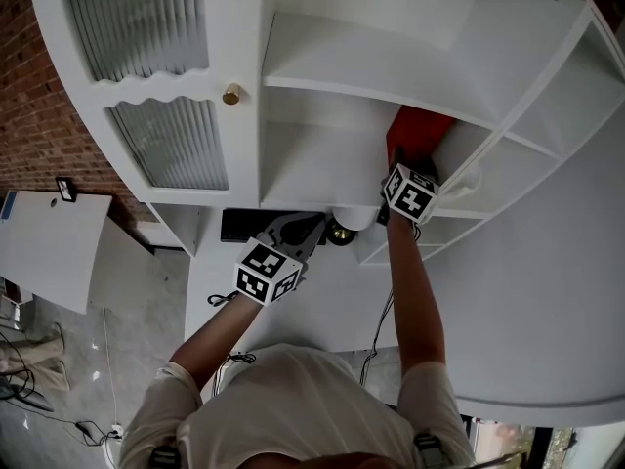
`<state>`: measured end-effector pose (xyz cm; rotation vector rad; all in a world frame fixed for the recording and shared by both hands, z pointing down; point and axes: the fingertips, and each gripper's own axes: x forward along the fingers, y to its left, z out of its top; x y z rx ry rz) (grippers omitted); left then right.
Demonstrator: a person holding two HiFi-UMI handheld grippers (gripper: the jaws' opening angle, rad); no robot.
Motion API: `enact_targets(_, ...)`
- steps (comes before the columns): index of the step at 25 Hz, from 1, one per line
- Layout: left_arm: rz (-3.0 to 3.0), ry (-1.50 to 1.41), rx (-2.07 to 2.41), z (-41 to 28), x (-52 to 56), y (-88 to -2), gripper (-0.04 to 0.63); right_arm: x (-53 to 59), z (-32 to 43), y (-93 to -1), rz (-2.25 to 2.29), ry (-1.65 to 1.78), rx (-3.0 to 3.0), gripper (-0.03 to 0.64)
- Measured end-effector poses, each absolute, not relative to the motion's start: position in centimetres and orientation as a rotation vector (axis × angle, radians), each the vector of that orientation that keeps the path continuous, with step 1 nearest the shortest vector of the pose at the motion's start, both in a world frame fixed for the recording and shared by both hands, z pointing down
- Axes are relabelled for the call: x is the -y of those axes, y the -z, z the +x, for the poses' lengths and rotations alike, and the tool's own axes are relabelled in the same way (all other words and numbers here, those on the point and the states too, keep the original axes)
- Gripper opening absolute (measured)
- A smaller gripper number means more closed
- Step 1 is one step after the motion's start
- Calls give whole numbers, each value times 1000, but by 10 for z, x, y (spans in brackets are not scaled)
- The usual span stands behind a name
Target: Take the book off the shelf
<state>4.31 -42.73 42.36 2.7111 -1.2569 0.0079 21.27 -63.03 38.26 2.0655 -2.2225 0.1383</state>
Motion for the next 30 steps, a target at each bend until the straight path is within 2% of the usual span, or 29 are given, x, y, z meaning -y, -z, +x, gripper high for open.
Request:
enact_targets(10, 2683, -16, 1312, 46, 433, -424, -6, 659, 209, -388, 2010, -144, 2241, 225)
enact_targets(13, 2667, -22, 1330, 49, 433, -426, -6, 663, 210, -389, 2004, -126, 2240, 179)
enact_targets(16, 2644, -28, 1353, 51, 432, -430, -6, 661, 210, -389, 1985, -121, 2274, 167)
enact_targets(30, 2549, -78, 1459, 59, 402, -451, -6, 591, 181, -387, 1675, -25, 2510, 156)
